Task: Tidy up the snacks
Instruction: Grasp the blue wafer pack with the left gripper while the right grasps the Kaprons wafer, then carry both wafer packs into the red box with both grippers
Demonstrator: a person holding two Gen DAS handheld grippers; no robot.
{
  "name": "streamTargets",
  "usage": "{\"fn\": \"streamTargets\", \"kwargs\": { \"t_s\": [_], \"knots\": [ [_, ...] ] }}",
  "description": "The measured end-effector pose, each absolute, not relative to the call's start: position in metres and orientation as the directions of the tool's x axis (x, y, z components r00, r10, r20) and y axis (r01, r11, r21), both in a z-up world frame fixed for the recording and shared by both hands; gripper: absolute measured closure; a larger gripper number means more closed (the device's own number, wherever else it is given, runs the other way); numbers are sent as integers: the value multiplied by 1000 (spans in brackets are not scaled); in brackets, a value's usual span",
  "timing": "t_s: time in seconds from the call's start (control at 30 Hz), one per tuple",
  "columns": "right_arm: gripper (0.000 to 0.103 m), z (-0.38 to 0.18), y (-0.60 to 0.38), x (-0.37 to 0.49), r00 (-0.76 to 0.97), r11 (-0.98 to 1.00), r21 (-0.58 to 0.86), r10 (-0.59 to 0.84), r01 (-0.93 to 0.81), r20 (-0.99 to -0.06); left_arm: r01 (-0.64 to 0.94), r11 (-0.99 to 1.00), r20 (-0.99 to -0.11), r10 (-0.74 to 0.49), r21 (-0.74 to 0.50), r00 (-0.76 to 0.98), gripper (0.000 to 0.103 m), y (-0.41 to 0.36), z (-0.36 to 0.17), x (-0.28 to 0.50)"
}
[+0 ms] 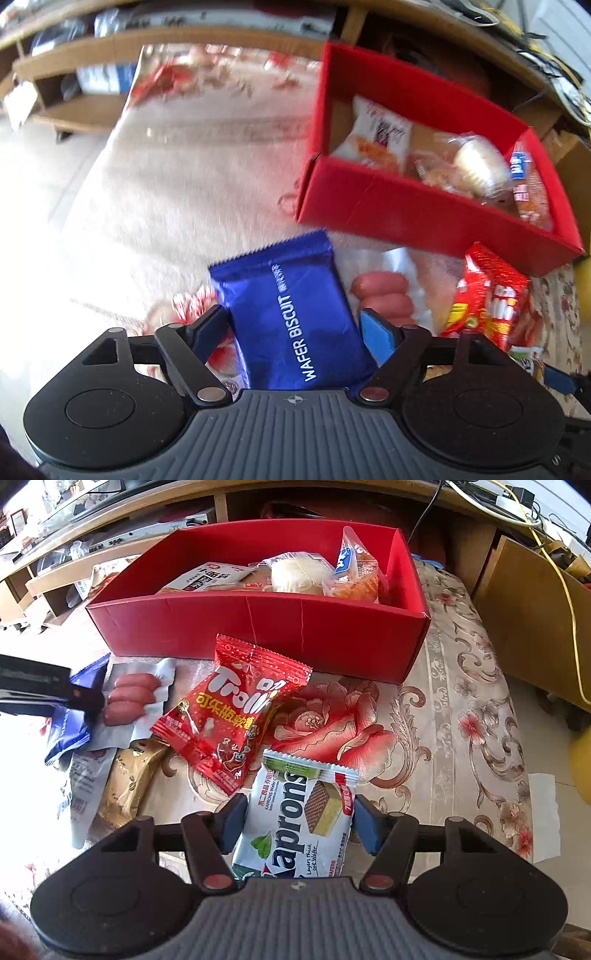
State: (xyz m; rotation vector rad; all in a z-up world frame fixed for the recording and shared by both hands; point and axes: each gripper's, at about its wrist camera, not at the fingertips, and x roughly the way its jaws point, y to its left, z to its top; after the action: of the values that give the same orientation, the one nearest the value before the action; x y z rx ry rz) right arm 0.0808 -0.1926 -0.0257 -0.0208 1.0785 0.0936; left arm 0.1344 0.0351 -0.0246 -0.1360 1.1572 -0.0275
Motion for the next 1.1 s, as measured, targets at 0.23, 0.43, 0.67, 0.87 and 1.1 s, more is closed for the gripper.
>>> {"fn": "streamTargets", "kwargs": {
  "t_s": [0.23, 0.43, 0.67, 0.87, 1.1],
  "knots": [
    [47, -23, -192, 72, 456, 992, 51, 100, -119, -884, -21, 996, -907, -74, -91, 414, 30, 34, -22, 126],
    [47, -23, -190, 60, 435, 986, 55, 119, -158, -893, 39, 996, -911, -91, -82, 402, 33, 30, -19, 101],
    [47, -26, -187, 59, 439, 988, 35, 99, -151, -893, 69, 994, -910, -103, -82, 401, 31, 28, -18, 80],
    [43, -28, -184, 60, 461, 990, 16, 80, -141, -884, 7, 996, -906, -79, -83, 417, 23, 30, -20, 91],
    [8, -34, -182, 62, 450, 982, 68, 142, -176, -882, 21, 999, -909, -54, -50, 413, 27, 26, -24, 88]
  ]
}}
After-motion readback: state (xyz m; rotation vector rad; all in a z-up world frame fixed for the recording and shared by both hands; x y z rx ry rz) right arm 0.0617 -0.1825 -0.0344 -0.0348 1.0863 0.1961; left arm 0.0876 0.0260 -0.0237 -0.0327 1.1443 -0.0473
